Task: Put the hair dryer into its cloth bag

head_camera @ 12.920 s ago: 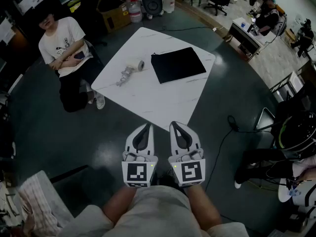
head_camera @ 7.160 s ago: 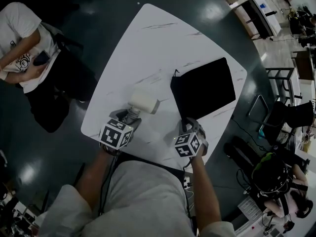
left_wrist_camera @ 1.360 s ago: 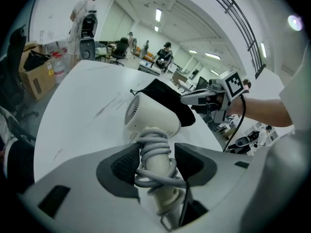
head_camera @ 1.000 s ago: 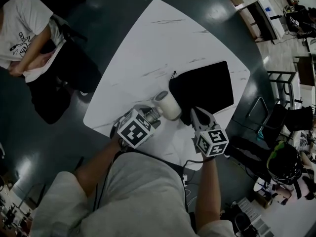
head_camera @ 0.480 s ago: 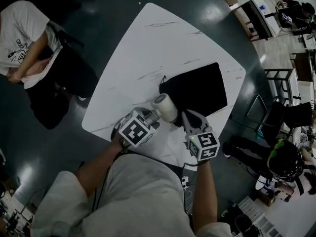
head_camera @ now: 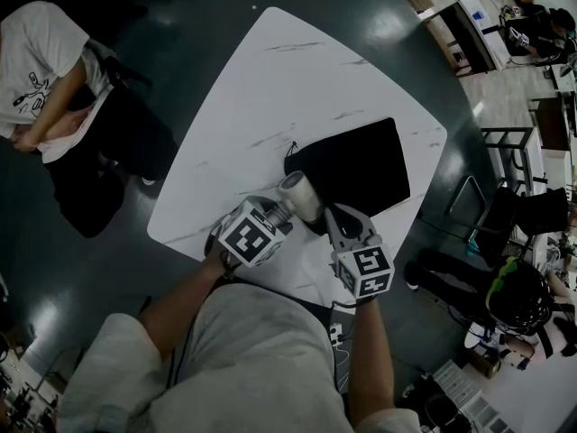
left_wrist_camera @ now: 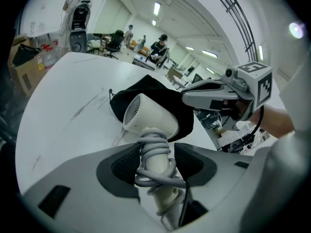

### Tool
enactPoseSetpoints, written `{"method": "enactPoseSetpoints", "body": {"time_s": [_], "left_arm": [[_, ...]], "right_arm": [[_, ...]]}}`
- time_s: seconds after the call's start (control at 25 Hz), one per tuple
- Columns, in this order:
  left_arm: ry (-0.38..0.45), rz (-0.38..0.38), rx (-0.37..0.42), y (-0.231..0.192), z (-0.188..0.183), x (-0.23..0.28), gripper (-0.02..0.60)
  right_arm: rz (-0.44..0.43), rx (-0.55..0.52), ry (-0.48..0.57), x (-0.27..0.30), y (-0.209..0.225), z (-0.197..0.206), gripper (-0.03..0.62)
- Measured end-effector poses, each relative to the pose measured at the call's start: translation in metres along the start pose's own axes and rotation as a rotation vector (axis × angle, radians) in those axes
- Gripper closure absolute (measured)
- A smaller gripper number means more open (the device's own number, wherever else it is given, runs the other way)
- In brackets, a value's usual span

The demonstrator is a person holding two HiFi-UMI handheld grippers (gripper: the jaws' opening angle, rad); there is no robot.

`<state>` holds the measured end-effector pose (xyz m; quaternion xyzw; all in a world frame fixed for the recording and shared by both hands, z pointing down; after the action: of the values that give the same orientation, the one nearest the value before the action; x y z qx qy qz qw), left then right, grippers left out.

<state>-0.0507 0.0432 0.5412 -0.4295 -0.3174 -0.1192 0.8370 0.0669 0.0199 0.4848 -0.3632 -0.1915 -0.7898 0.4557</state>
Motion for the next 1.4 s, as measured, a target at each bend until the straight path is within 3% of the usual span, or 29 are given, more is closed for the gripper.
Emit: {"method": "enactPoseSetpoints", "body": {"time_s": [0.52,0.88,1.4], "left_arm": [[0.004,0.008,0.008,0.0,-0.007,0.006,0.354],[0.033,0.078,-0.017,0.013,-0.015,0.002,0.356],[0.04,0.069,-0.022,0.01,-0.028,0.021,0.356]], "right_arm": [[-0.021,-0.036,-0.006,-0.005,-0.011,-0.004,0.571],[-0.021,-0.063,0.004,-0.009,-0.009,-0.003,0.571],[-0.034,-0.087,-0.008,-0.012,-0.014,-0.003,0.571]]}}
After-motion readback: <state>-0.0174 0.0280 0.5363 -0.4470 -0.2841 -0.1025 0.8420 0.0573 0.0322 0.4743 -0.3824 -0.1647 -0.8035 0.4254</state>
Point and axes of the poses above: the fingertips, and each gripper's own axes: x forward along the fingers, y to its right, z out of its underside, the point moved 4 cm from there along -x, backward along the fingers, and after that the axes turned 11 degrees about z, right-handed, at the moved point
